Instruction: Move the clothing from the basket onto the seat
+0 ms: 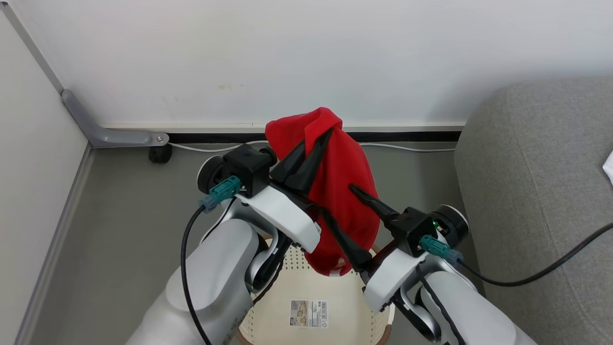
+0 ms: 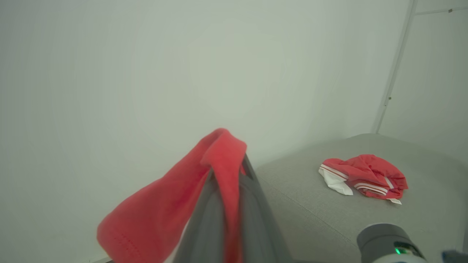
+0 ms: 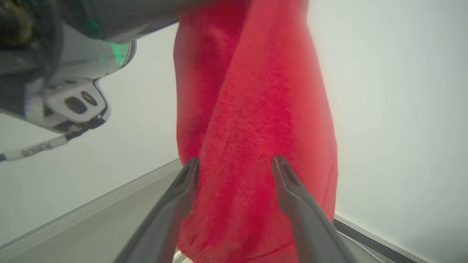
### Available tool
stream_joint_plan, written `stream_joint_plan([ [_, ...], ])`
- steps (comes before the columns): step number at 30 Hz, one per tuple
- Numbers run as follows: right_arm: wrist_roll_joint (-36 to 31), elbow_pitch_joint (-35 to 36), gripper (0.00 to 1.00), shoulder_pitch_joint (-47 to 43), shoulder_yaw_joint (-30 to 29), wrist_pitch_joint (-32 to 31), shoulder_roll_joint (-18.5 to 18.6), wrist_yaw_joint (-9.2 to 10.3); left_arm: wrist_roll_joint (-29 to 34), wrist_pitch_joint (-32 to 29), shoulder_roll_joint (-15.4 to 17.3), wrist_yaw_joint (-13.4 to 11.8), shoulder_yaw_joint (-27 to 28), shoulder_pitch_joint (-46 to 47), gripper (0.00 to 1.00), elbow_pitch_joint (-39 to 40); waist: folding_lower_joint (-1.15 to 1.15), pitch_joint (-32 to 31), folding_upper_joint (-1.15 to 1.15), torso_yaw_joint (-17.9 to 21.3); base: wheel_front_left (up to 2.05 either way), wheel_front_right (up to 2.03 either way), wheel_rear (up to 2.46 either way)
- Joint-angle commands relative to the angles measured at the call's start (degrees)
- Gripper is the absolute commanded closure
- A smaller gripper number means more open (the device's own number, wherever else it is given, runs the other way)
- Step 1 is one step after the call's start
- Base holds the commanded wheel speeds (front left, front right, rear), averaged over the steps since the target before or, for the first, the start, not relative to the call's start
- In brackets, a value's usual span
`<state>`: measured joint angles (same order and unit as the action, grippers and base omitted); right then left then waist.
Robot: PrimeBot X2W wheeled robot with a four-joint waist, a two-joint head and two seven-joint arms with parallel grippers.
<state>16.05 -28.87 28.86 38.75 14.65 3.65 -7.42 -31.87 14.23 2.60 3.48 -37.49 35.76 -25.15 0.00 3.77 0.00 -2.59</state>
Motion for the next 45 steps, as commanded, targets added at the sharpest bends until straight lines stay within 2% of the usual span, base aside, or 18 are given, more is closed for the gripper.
stream_joint_plan([
  [1, -0.4, 0.8, 0.0, 1.4, 0.0, 0.3, -0.8, -0.07, -0.3, 0.7, 0.5, 0.3, 1.6, 3.1, 1.0, 1.6, 0.0, 0.0, 0.0, -0.1, 0.0, 0.0, 0.0],
  [12, -0.4, -7.9, 0.0, 1.8, -2.0, 0.3, -0.8, -0.07, -1.3, 0.7, 0.3, 0.7, -0.9, 2.8, 1.0, 3.0, 0.0, -0.2, 0.0, -1.3, 0.0, 0.0, 0.0],
  [22, 2.7, -14.0, 0.0, 3.4, -0.3, 0.3, -0.8, -0.07, -1.8, 0.8, 0.3, 0.7, -2.5, 2.2, 1.0, 4.7, 0.0, 0.0, 0.0, -2.2, 0.0, 0.0, 0.0],
  [23, 3.2, -14.4, 0.05, 3.6, 0.0, 0.3, -0.8, -0.07, -1.9, 0.8, 0.3, 0.7, -2.6, 2.2, 1.0, 4.9, 0.0, 0.1, 0.0, -2.3, 0.0, 0.0, 0.0],
  [25, 4.2, -14.8, 0.6, 4.2, 0.4, 0.3, -0.8, -0.07, -2.0, 0.8, 0.3, 0.8, -2.7, 2.1, 1.0, 5.3, 0.0, 0.4, 0.0, -2.3, 0.0, 0.0, 0.0],
  [26, 4.5, -14.8, 0.8, 4.5, 0.5, 0.3, -0.8, -0.07, -2.0, 0.8, 0.3, 0.8, -2.8, 2.1, 1.0, 5.5, 0.0, 0.4, 0.0, -2.3, 0.0, 0.0, 0.0],
  [27, 4.8, -14.7, 0.9, 4.8, 0.5, 0.3, -0.8, -0.07, -2.0, 0.8, 0.3, 0.8, -2.8, 2.1, 1.0, 5.5, 0.0, 0.5, 0.0, -2.3, 0.0, 0.0, 0.0],
  [28, 5.0, -14.6, 0.9, 5.0, 0.6, 0.3, -0.8, -0.07, -2.0, 0.8, 0.3, 0.7, -2.8, 2.0, 1.0, 5.6, 0.0, 0.6, 0.0, -2.2, 0.0, 0.0, 0.0],
  [31, 5.1, -14.3, 0.8, 5.2, 0.7, 0.3, -0.8, -0.07, -1.9, 0.8, 0.3, 0.7, -2.7, 1.9, 1.0, 5.6, 0.0, 0.8, 0.0, -2.0, 0.0, 0.0, 0.0],
  [34, 5.0, -14.4, 0.77, 5.4, 0.3, 0.3, -0.8, -0.07, -1.9, 0.8, 0.3, 0.7, -2.6, 1.9, 1.0, 5.7, 0.0, 1.0, 0.0, -1.9, 0.0, 0.0, 0.0],
  [35, 5.0, -14.4, 0.82, 5.4, 0.2, 0.3, -0.8, -0.07, -1.9, 0.8, 0.3, 0.8, -2.6, 1.9, 1.0, 5.8, 0.0, 1.1, 0.0, -1.9, 0.0, 0.0, 0.0],
  [37, 5.0, -14.2, 1.0, 5.4, 0.1, 0.3, -0.8, -0.07, -1.8, 0.8, 0.3, 0.8, -2.7, 1.9, 1.0, 6.0, 0.0, 1.2, 0.0, -1.9, 0.0, 0.0, 0.0],
  [45, 5.2, -13.3, 1.0, 5.5, -0.2, 0.3, -0.8, -0.07, -1.6, 0.8, 0.3, 0.9, -2.5, 2.0, 1.0, 6.2, 0.0, 1.8, 0.0, -2.0, 0.0, 0.0, 0.0],
])
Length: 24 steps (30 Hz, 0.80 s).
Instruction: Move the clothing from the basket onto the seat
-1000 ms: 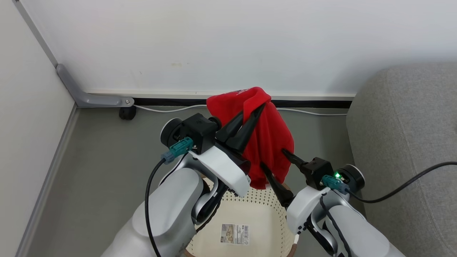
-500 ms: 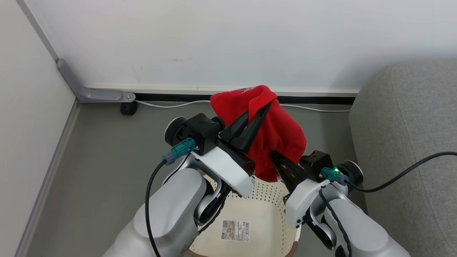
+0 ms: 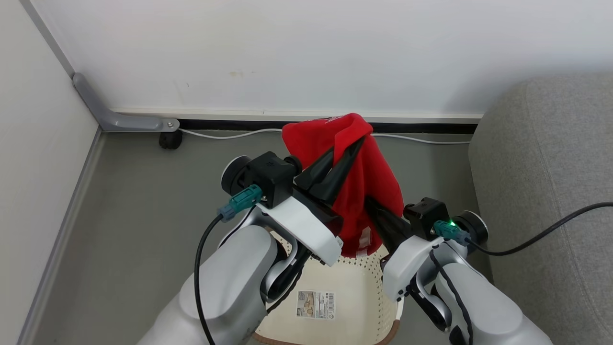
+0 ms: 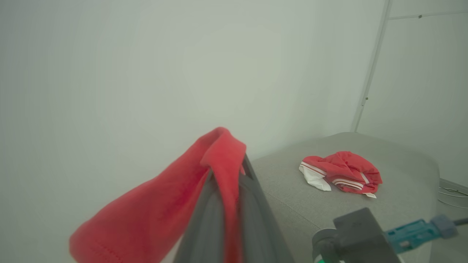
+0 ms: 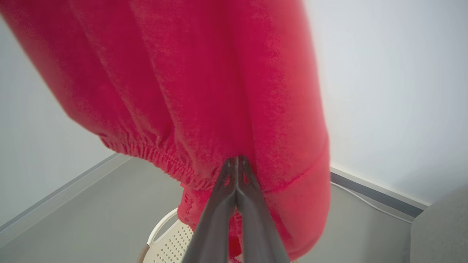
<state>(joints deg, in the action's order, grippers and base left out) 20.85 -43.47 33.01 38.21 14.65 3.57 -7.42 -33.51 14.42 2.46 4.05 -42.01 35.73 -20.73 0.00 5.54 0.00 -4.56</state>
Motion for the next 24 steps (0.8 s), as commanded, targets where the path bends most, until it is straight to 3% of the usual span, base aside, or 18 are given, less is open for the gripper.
stream_joint_plan([
  [1, 0.4, 1.4, 1.0, 1.4, 0.2, 0.3, -0.7, -0.07, 0.0, 0.6, 0.4, 0.3, 2.0, 2.0, 1.0, 1.8, 0.0, 0.1, 0.0, 0.0, 0.0, 0.0, 0.0],
  [13, -0.2, 4.3, 1.0, 0.0, -1.5, 0.3, -0.7, -0.07, 1.0, 0.6, 0.4, 0.5, 3.2, 2.0, 1.0, 0.8, 0.0, 0.5, 0.0, 1.2, 0.0, 0.0, 0.0],
  [14, -0.3, 4.6, 0.73, -0.2, -1.7, 0.3, -0.7, -0.07, 1.0, 0.6, 0.4, 0.5, 3.3, 1.9, 1.0, 0.7, 0.0, 0.5, 0.0, 1.3, 0.0, 0.0, 0.0],
  [15, -0.7, 5.8, 0.0, -0.7, -2.1, 0.3, -0.7, -0.07, 1.1, 0.6, 0.4, 0.5, 3.5, 1.7, 1.0, 0.6, 0.0, 0.7, 0.0, 1.8, 0.0, 0.0, 0.0],
  [24, -5.4, 10.5, 0.0, -1.6, -4.2, 0.3, -0.5, -0.07, 1.3, 0.6, 0.4, 0.6, 3.8, 2.0, 1.0, 0.2, 0.0, 1.2, 0.0, 2.8, 0.0, 0.0, 0.0],
])
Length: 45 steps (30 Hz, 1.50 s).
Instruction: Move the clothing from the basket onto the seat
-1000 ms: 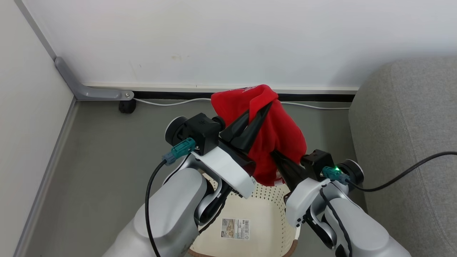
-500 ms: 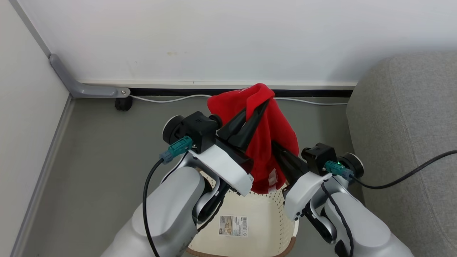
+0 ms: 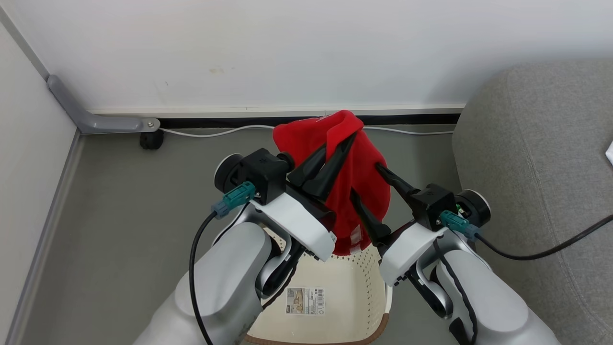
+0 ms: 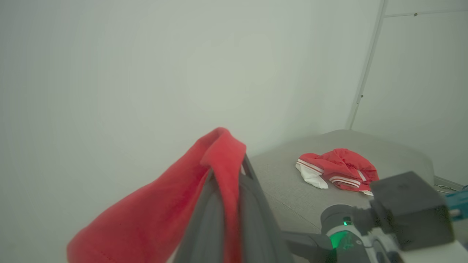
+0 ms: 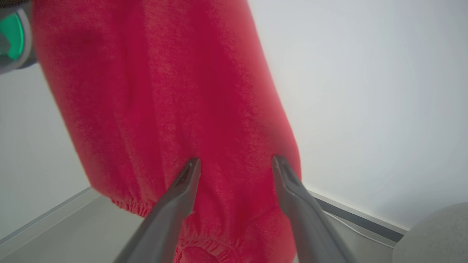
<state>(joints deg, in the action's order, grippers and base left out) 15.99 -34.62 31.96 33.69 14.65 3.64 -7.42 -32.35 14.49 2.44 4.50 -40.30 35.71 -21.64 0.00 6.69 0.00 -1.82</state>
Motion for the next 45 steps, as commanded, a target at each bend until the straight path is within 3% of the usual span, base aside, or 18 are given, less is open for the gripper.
stream_joint_plan([
  [1, -1.0, 2.4, 0.0, -0.7, -0.1, 0.3, -0.5, -0.07, 0.2, 0.5, 0.4, 0.2, 2.2, 2.1, 1.0, 1.0, 0.0, 0.1, 0.0, 0.1, 0.0, 0.0, 0.0],
  [12, -3.4, 8.2, 0.0, -2.6, -2.6, 0.3, 1.3, -0.07, 0.7, 0.5, 0.4, 0.7, 2.7, 1.9, 1.0, 0.5, 0.0, 0.3, 0.0, 0.4, 0.0, 0.0, 0.0],
  [29, 4.2, -1.8, 0.0, 1.4, 4.8, 0.3, 3.7, -0.07, 0.3, 0.5, 0.4, 1.2, 0.0, 1.9, 1.0, 2.2, 0.0, -0.3, 0.0, -2.6, 0.0, 0.0, 0.0],
  [30, 4.7, -2.2, 0.23, 1.6, 5.0, 0.3, 3.7, -0.07, 0.4, 0.5, 0.4, 1.2, 0.0, 1.8, 1.0, 2.2, 0.0, -0.3, 0.0, -2.8, 0.0, 0.0, 0.0],
  [31, 5.1, -2.4, 0.69, 1.9, 5.2, 0.3, 3.8, -0.07, 0.4, 0.5, 0.4, 1.2, -0.1, 1.7, 1.0, 2.2, 0.0, -0.3, 0.0, -2.9, 0.0, 0.0, 0.0],
  [32, 5.5, -2.5, 1.0, 2.1, 5.3, 0.3, 3.8, -0.07, 0.5, 0.5, 0.4, 1.2, -0.1, 1.5, 1.0, 2.1, 0.0, -0.3, 0.0, -2.9, 0.0, 0.0, 0.0],
  [45, 6.6, -1.2, 1.0, 1.2, 3.8, 0.3, 4.0, -0.07, 0.3, 0.5, 0.4, 0.4, -0.3, 1.3, 1.0, 1.6, 0.0, 0.1, 0.0, -1.7, 0.0, 0.0, 0.0],
])
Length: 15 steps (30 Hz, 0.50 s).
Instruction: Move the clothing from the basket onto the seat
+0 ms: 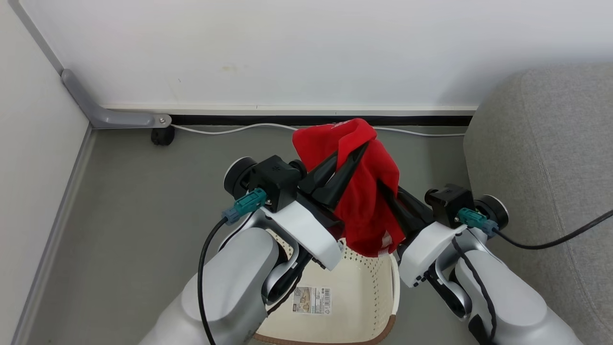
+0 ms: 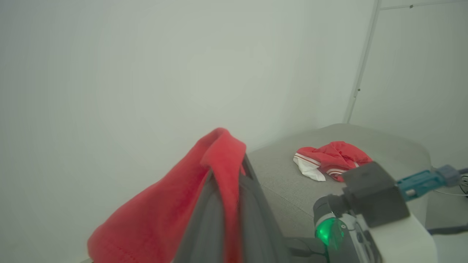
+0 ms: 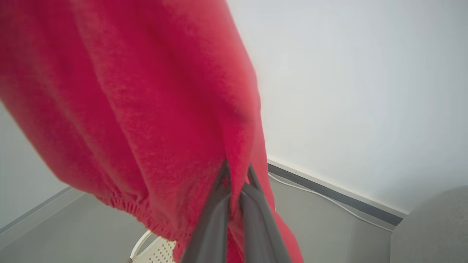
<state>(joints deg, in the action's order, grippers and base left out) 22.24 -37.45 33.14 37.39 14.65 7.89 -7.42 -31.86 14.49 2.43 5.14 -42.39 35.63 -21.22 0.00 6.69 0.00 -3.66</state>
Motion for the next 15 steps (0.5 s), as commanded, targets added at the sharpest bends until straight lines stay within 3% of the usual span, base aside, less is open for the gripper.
stream_joint_plan([
  [1, 0.3, 1.8, 1.0, 0.0, -0.2, 0.3, -0.3, -0.07, -0.1, 0.5, 0.4, -0.3, 1.8, 1.5, 1.0, 1.2, 0.0, 0.1, 0.0, 0.2, 0.0, 0.0, 0.0],
  [6, -0.1, 2.7, 1.0, -0.4, -1.7, 0.3, -0.5, -0.07, 0.3, 0.5, 0.4, -0.1, 2.1, 1.5, 1.0, 1.2, 0.0, 0.2, 0.0, 0.5, 0.0, 0.0, 0.0],
  [7, -0.2, 2.8, 1.0, -0.4, -2.2, 0.3, -0.4, -0.07, 0.5, 0.5, 0.4, -0.1, 2.2, 1.4, 0.86, 1.2, 0.0, 0.2, 0.0, 0.6, 0.0, 0.0, 0.0],
  [8, -0.4, 3.1, 1.0, -0.5, -2.8, 0.3, -0.4, -0.07, 0.5, 0.5, 0.4, 0.0, 2.5, 1.3, 0.58, 1.2, 0.0, 0.3, 0.0, 0.7, 0.0, 0.0, 0.0],
  [9, -0.5, 3.4, 1.0, -0.6, -3.3, 0.3, -0.4, -0.07, 0.6, 0.5, 0.4, 0.0, 2.7, 1.2, 0.02, 1.2, 0.0, 0.3, 0.0, 0.9, 0.0, 0.0, 0.0],
  [15, -1.3, 4.8, 1.0, -1.2, -6.3, 0.3, 0.0, -0.07, 0.5, 0.5, 0.4, 0.6, 2.7, 0.7, 0.0, -0.2, 0.0, 0.4, 0.0, 1.9, 0.0, 0.0, 0.0],
])
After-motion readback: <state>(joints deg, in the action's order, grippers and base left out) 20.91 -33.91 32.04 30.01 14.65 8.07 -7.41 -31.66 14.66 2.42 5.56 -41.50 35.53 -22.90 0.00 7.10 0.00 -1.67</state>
